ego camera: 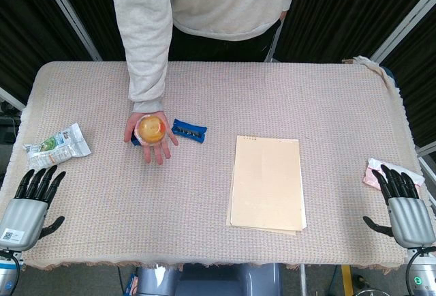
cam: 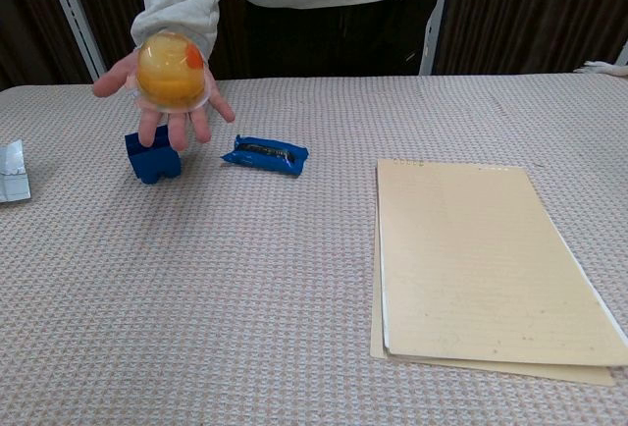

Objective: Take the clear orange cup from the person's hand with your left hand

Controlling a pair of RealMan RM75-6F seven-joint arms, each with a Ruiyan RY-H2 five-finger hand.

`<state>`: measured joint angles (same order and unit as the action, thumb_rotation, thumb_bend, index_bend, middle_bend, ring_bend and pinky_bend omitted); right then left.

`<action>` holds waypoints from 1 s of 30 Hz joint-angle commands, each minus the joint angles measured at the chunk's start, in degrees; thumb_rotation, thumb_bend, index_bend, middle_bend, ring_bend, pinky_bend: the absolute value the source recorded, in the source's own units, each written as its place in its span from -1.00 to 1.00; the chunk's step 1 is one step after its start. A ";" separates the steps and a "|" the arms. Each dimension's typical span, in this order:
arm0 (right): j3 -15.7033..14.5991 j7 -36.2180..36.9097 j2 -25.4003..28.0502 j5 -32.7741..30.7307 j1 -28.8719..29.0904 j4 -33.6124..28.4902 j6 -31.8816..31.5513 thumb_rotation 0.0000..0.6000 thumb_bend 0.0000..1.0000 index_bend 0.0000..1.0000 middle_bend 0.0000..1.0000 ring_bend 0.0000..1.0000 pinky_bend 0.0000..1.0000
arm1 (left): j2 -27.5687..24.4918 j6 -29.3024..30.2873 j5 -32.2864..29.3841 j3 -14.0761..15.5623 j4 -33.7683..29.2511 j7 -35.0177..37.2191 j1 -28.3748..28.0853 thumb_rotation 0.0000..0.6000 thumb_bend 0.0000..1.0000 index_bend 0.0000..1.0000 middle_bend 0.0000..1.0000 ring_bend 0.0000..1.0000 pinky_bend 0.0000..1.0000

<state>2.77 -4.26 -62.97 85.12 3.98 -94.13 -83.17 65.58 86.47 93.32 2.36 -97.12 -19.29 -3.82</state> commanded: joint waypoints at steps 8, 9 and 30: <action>-0.02 -0.06 0.00 0.02 0.01 -0.06 0.03 1.00 -0.85 -0.84 -1.00 -1.00 -1.00 | -0.17 -0.29 0.18 0.06 -0.21 0.19 -0.10 1.00 -0.57 -1.00 -1.00 -1.00 -1.00; -0.02 -0.05 0.00 -0.01 -0.01 -0.08 0.01 1.00 -0.86 -0.84 -1.00 -1.00 -1.00 | -0.24 -0.34 0.32 0.08 -0.32 0.24 -0.16 1.00 -0.57 -1.00 -1.00 -1.00 -1.00; -0.27 -0.93 0.10 -0.60 0.71 -0.88 1.91 1.00 -0.86 -0.83 -1.00 -1.00 -1.00 | -5.31 -19.36 -25.24 -14.87 -21.78 -20.52 -17.65 1.00 -0.55 -0.88 -1.00 -1.00 -0.92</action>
<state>2.52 -5.20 -62.88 84.51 4.68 -95.00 -81.27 60.96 71.89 75.52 -8.31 -114.69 -33.26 -16.34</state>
